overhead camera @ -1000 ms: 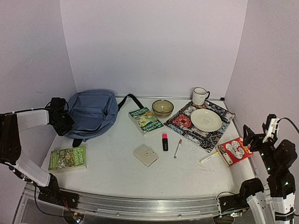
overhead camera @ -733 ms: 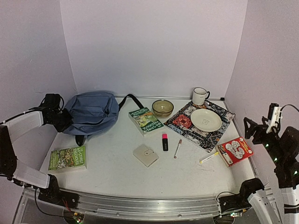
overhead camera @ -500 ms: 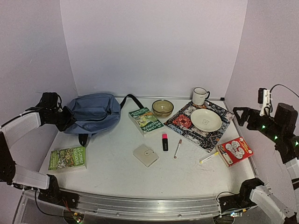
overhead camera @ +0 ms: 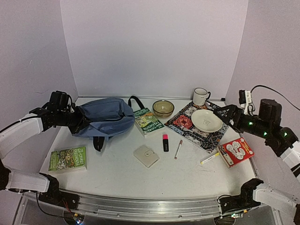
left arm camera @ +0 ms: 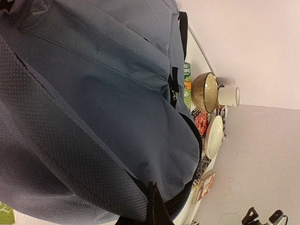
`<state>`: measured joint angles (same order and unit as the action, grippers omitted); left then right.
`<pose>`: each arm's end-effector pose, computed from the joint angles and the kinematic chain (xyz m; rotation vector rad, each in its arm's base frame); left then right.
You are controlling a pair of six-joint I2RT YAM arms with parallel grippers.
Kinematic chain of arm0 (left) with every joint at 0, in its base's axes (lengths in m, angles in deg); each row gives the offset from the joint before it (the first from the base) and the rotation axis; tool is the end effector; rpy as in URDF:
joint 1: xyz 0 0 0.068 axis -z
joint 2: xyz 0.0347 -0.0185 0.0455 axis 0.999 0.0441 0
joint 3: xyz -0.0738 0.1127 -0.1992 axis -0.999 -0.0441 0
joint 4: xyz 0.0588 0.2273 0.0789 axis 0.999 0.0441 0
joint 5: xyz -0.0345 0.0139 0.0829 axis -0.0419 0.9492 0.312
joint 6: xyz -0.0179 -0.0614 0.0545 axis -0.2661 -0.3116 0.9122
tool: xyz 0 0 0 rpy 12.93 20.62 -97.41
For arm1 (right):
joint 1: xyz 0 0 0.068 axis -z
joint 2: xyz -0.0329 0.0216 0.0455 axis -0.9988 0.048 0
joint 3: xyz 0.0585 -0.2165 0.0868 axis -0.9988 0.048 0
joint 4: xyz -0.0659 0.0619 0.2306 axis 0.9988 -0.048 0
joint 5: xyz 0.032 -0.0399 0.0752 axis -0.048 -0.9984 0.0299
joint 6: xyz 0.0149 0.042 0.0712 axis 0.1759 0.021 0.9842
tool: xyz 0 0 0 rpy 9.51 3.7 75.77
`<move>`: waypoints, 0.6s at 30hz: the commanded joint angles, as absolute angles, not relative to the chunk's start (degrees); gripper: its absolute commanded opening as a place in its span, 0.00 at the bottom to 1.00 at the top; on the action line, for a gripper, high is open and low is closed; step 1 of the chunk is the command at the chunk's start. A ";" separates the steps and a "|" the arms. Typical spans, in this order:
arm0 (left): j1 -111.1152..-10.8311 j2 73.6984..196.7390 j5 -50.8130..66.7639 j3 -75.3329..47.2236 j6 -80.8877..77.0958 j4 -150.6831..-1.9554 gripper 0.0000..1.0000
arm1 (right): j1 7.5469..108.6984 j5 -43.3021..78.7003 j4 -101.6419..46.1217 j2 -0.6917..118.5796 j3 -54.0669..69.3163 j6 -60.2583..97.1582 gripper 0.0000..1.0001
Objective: Pack the student bag
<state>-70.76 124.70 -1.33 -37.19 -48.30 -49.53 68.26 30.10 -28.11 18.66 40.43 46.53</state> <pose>0.2518 -0.0988 0.2232 -0.7005 2.3550 -0.9859 0.1967 0.0943 0.3349 -0.0648 1.6426 1.0020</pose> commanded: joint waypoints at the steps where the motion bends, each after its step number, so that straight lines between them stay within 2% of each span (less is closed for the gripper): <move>1: -66.04 120.97 -0.40 -35.50 -53.79 -52.08 0.00 | 56.62 21.20 -20.35 25.00 40.80 55.24 0.98; 6: -60.73 119.67 2.17 -37.86 -58.19 -52.90 0.00 | 46.23 13.23 -12.44 34.59 40.69 62.89 0.96; 11: -56.93 118.80 4.08 -41.43 -60.79 -54.66 0.01 | 37.71 10.24 -5.14 47.44 36.34 65.91 0.97; 18: -49.77 121.74 4.03 -43.87 -62.79 -59.94 0.01 | 31.33 6.50 1.91 63.33 29.64 70.88 0.98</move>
